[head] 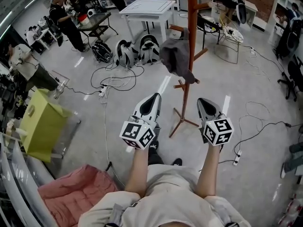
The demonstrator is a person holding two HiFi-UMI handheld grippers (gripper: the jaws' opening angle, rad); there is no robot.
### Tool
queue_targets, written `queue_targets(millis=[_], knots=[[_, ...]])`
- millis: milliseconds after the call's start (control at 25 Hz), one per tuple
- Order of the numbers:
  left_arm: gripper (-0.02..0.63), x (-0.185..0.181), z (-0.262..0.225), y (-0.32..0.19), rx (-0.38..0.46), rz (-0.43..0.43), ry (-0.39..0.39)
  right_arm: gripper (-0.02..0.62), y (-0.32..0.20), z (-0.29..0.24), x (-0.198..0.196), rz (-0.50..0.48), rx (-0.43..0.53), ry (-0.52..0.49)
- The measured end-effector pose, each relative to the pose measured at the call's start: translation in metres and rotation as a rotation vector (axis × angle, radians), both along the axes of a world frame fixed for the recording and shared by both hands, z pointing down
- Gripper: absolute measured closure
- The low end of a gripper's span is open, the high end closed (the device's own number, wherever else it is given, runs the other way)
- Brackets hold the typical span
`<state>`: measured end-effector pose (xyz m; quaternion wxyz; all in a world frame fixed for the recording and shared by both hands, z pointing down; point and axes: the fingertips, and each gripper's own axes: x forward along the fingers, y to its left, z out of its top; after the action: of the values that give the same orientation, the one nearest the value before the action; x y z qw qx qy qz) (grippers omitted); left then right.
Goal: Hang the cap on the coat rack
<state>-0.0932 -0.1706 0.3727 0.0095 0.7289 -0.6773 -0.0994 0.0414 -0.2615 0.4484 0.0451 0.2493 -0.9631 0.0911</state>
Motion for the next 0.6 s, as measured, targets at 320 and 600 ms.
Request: queue_targets(millis=[320, 600], knots=[[0.600, -0.015, 0.010, 0.005, -0.005, -0.060, 0.050, 0.594, -0.004, 0.010, 0.002, 0.016, -0.022, 0.044], [0.600, -0.025, 0.012, 0.007, -0.016, -0.087, 0.044, 0.594, 0.000, 0.005, -0.008, -0.009, -0.010, 0.014]])
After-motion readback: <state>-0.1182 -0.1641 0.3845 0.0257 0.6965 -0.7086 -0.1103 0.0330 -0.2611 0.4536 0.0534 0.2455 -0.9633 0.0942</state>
